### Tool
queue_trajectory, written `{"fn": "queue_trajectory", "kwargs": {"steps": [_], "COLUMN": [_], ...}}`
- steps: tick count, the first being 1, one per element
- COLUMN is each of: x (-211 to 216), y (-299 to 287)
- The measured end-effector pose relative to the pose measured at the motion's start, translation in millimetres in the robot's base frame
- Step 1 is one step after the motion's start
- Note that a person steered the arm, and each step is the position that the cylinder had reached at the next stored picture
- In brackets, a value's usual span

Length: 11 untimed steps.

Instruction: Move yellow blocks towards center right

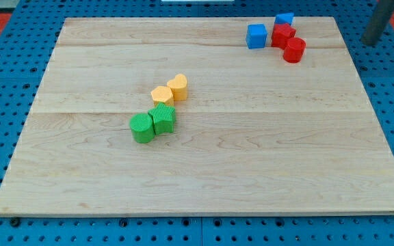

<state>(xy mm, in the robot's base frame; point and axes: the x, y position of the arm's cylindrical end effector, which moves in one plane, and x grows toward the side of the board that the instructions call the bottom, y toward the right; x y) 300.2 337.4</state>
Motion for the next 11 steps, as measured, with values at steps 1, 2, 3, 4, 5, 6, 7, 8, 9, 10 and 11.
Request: {"fn": "queue_trajectory", "kwargs": {"steps": [1,2,3,4,5,6,7,8,9,10,11], "x": [29.2,67.3,146.5,183.9,195.0,194.5,189.9,183.2,174.5,158.6,139.5], "y": [-14.1,-48.6,-108.2,-227.7,-322.2,-337.5,-338.7,-348.6,-354.9,-354.9,-354.9]}}
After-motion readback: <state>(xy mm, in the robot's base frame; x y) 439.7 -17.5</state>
